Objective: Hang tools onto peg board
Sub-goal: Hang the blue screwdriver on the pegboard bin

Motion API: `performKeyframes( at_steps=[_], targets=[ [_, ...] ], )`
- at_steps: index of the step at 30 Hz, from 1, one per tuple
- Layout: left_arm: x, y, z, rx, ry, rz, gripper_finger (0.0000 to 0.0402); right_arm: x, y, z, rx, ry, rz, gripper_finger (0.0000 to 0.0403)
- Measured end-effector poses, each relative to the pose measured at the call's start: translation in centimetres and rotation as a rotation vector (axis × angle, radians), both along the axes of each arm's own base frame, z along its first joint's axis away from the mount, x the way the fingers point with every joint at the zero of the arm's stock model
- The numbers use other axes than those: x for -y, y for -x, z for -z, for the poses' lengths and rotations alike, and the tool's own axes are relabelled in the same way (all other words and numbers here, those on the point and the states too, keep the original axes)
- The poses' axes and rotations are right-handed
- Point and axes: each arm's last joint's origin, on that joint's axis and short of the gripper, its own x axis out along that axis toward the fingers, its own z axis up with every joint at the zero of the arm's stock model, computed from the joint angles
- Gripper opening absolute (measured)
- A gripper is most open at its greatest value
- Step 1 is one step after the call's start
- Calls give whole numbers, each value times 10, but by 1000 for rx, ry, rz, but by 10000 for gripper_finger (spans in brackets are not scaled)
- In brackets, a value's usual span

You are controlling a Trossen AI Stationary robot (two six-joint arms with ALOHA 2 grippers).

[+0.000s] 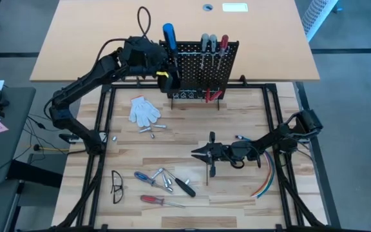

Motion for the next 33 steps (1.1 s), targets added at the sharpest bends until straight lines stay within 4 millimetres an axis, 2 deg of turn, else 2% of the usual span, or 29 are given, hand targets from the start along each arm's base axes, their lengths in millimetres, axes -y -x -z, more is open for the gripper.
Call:
performKeyframes(
  at_steps=[5,10,23,33],
  targets=[
    [-15,-4,12,-47,31,-40,2,0,0,0,0,0,0,76],
    [-20,-6,14,-47,17,-57,2,0,0,0,-1,0,0,76],
    [-28,-3,14,-47,2,-77,2,0,0,0,-2,-14,-1,76],
    [-31,-6,25,-77,-21,-111,11,0,0,0,-3,-14,-1,76]
  ],
)
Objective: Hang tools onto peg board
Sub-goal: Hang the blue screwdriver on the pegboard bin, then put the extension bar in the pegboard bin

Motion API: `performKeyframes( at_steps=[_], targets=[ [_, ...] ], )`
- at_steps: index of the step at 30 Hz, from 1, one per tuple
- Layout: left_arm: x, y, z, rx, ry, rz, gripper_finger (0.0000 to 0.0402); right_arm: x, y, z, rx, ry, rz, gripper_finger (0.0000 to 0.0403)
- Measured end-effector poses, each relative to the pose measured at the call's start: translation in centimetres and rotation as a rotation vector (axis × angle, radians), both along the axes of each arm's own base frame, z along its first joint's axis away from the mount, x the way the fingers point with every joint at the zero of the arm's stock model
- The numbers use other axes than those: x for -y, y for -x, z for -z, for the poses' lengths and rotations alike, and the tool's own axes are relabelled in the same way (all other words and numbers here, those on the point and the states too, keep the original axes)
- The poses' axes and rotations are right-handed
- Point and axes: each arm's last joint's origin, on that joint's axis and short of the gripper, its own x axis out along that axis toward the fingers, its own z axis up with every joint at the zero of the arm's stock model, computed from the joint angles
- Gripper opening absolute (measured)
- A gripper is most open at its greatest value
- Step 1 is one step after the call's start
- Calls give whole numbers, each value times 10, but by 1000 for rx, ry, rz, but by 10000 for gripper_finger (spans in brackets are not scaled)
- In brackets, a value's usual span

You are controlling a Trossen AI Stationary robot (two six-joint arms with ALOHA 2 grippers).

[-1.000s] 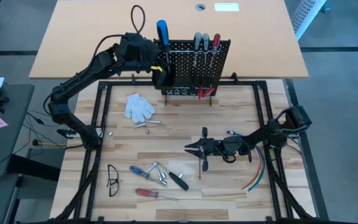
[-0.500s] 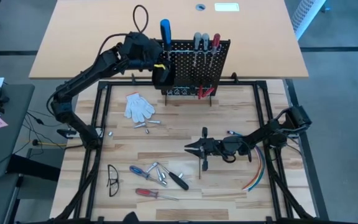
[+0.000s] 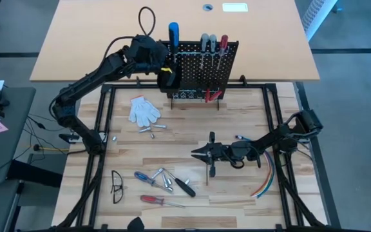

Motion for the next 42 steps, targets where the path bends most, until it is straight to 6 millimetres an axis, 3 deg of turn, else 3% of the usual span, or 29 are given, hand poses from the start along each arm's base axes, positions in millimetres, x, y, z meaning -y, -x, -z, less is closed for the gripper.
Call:
performKeyframes(
  at_steps=[8,19,24,34,42],
  targets=[
    [0,-1,-1,8,-1,1,27,0,0,0,-3,0,0,76],
    [2,0,1,-3,20,-1,143,0,0,0,-2,0,0,76],
    [10,7,-5,-6,20,9,161,0,0,1,-5,1,0,76],
    [49,41,-36,47,-19,67,161,0,0,1,-10,2,1,76],
    [118,51,-42,-77,-106,264,162,0,0,1,-10,2,0,76]
  ],
)
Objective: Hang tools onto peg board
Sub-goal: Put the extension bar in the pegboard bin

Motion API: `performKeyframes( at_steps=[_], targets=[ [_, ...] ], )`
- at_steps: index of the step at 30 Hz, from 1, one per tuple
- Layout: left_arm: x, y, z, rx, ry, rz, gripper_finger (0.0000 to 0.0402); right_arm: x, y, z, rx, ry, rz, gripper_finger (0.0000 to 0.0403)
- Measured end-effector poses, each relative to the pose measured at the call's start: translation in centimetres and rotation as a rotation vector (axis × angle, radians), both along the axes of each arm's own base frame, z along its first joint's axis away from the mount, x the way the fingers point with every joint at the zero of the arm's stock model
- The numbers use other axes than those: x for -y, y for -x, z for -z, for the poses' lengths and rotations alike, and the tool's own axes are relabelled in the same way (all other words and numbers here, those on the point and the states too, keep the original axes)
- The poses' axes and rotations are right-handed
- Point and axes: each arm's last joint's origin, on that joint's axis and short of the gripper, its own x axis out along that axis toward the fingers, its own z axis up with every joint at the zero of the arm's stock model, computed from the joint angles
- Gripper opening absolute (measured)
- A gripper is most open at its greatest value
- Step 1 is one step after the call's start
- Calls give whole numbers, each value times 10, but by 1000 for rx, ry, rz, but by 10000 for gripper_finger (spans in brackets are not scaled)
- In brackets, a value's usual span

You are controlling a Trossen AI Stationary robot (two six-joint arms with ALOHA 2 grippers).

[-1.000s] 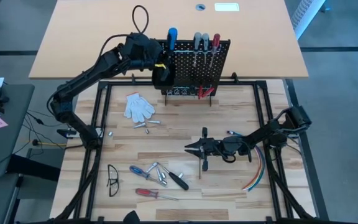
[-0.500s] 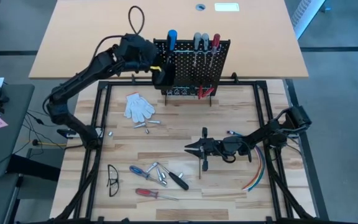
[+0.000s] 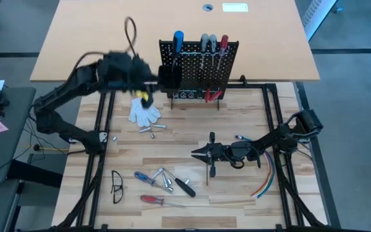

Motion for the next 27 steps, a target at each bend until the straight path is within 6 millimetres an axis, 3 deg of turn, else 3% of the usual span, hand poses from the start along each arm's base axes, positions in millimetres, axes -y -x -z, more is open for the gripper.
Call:
performKeyframes(
  at_steps=[3,6,9,13,16,20,23,27],
  targets=[
    [35,-4,13,-129,-40,49,162,0,0,0,0,0,0,76],
    [68,-13,44,-248,-81,53,162,0,0,0,0,0,0,76],
    [97,-16,92,-346,-107,60,162,0,0,0,0,0,0,76],
    [117,-8,167,-347,-85,-48,162,-2,1,0,-2,1,-7,76],
    [120,5,217,-268,-18,-166,162,-2,0,0,-3,1,-6,76],
    [101,37,263,-181,84,-422,162,-1,0,0,-2,0,-5,76],
    [85,60,286,-156,140,-510,163,0,0,0,-2,0,-1,76],
    [69,76,304,-103,200,-461,163,2,0,0,-1,0,6,76]
  ],
)
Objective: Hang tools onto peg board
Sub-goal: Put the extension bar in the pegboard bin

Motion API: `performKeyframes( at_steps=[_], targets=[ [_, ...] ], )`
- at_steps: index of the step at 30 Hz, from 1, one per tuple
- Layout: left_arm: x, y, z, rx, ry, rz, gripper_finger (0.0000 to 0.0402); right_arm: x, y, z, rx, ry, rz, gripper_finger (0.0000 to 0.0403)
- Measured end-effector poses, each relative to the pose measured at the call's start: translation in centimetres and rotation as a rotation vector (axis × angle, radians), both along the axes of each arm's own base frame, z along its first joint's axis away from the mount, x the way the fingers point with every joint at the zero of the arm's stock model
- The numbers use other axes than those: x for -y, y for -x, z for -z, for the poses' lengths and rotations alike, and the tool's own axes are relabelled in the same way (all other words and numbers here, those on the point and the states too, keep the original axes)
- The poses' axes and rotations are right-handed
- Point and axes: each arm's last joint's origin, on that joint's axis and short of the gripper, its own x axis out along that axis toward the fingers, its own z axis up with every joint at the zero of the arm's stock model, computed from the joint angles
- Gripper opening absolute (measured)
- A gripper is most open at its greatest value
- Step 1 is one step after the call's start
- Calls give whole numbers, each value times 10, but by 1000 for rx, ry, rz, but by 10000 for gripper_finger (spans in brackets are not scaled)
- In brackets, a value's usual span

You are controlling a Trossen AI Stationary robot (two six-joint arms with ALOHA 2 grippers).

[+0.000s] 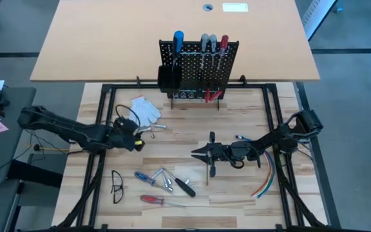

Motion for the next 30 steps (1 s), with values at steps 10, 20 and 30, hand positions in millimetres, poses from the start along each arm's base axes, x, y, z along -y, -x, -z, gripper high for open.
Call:
performKeyframes(
  at_steps=[10,20,30],
  targets=[
    [-36,13,24,-39,47,117,163,1,0,0,2,-2,3,76],
    [-48,8,49,-180,40,178,163,1,0,0,1,-1,3,76],
    [-50,-3,62,-232,60,258,149,1,0,0,0,0,3,76]
  ],
)
